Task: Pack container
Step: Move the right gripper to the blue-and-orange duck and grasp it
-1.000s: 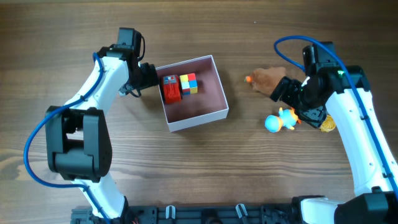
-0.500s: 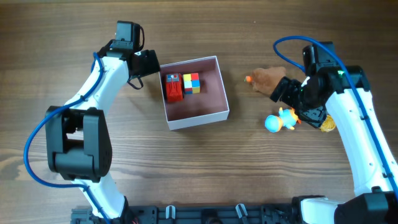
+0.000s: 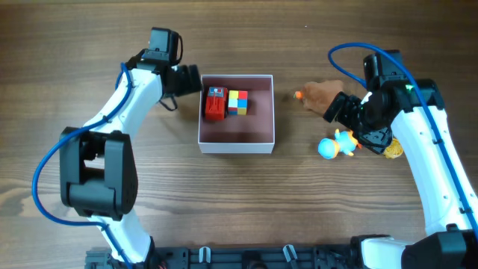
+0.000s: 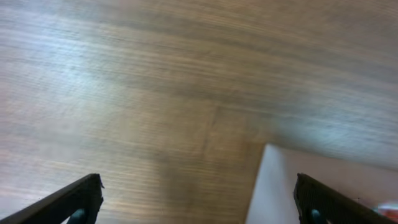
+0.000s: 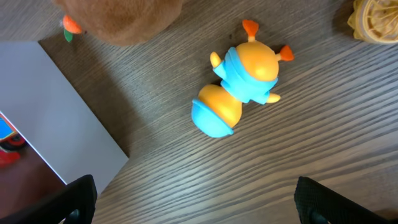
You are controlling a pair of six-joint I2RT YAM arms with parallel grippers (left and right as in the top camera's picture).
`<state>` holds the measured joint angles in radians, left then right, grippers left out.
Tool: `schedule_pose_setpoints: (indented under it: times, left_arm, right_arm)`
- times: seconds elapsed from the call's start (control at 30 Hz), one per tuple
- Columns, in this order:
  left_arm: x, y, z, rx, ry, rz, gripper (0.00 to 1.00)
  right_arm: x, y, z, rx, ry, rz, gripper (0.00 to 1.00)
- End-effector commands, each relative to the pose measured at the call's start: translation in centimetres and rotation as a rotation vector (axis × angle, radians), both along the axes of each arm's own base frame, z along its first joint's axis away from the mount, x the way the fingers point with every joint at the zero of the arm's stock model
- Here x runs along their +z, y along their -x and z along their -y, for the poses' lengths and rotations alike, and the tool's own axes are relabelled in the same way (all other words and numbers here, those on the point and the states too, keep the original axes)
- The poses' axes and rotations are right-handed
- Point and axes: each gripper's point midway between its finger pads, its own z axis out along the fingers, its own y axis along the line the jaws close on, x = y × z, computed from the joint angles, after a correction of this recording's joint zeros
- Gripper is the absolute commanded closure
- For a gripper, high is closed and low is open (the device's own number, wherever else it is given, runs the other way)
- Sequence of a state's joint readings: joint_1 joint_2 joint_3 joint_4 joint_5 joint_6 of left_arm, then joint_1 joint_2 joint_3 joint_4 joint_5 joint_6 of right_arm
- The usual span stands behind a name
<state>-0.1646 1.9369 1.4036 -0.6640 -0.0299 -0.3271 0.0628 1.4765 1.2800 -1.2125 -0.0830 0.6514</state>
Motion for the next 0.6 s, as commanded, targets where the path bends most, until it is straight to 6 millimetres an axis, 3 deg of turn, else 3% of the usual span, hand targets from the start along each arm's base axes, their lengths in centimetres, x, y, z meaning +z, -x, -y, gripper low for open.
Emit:
schedule_pose_setpoints:
  times: [0.0,0.17,0.3,0.57]
  left_arm:
    - [4.0,1.5,-3.8,0.072,-0.041,0.018,0.0]
    - [5.9,4.1,-5.3,0.102,-0.046,-0.028,0.0]
    - [5.8,4.2,-5.2,0.101,-0.047,-0.032,0.0]
    - [5.9,4.2,-5.3,0.101,-0.047,-0.03,0.0]
  right_arm:
    - [-0.8,-0.1,-0.3,-0.07,-0.027,-0.014,0.0]
    - [-3.7,-0.7,0.3,-0.197,-0.013,0.005,0.0]
    - [-7.7,-1.0,0.7,-0.22,0.005,0.022,0.0]
    - [-13.3,-1.4,2.3,-0.257,0.079,-0.07,0.0]
